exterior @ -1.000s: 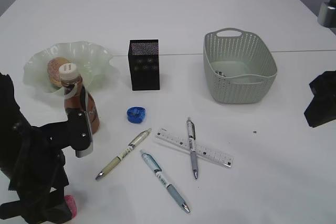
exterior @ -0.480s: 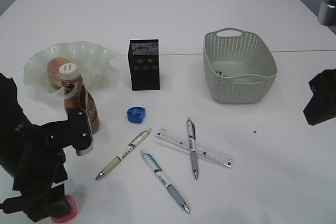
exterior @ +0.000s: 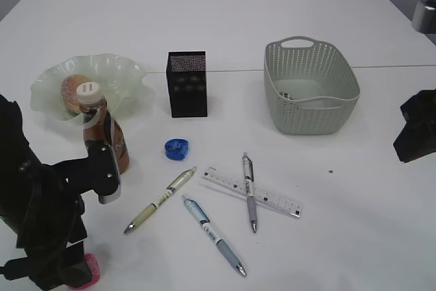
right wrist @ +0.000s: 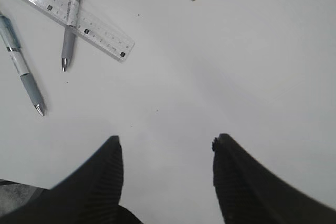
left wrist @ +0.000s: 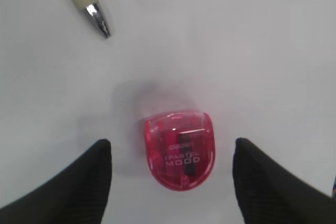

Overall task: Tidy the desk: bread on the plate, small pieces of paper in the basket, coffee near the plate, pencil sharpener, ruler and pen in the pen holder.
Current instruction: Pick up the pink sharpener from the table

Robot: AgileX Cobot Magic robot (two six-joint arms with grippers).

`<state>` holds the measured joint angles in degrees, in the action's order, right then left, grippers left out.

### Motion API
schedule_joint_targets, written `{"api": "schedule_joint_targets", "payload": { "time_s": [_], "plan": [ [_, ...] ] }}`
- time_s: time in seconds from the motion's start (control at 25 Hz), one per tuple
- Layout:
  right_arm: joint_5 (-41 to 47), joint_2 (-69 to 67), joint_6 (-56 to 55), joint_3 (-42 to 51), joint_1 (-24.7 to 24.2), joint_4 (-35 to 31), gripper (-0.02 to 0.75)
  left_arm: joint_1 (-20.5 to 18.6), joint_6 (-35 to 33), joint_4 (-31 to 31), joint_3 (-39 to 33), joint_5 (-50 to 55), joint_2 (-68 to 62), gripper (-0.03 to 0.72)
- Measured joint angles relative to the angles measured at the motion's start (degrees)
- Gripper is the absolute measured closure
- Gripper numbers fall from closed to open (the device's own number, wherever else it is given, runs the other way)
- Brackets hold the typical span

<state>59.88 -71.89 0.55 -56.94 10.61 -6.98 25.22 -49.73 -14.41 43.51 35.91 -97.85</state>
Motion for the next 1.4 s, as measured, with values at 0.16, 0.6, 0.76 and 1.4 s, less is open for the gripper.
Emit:
{"api": "schedule_joint_targets", "payload": {
  "time_s": [0.16, 0.6, 0.76, 1.4],
  "plan": [
    [-0.07, 0.00, 0.00, 0.00, 0.00, 0.00, 0.332, 0.00, 0.00, -0.63, 0.00, 0.12, 0.00, 0.159],
    [-0.07, 0.00, 0.00, 0.00, 0.00, 0.00, 0.332, 0.00, 0.00, -0.66, 0.00, 0.12, -1.71, 0.159],
    [-0.07, 0.00, 0.00, 0.00, 0.00, 0.00, 0.332, 0.00, 0.00, -0.66, 0.00, 0.02, -2.38, 0.159],
    [-0.35, 0.00, 0.00, 0.00, 0.00, 0.00, 0.332, 0.00, 0.00, -0.87, 0.00, -1.86, -4.59, 0.211]
  ]
}}
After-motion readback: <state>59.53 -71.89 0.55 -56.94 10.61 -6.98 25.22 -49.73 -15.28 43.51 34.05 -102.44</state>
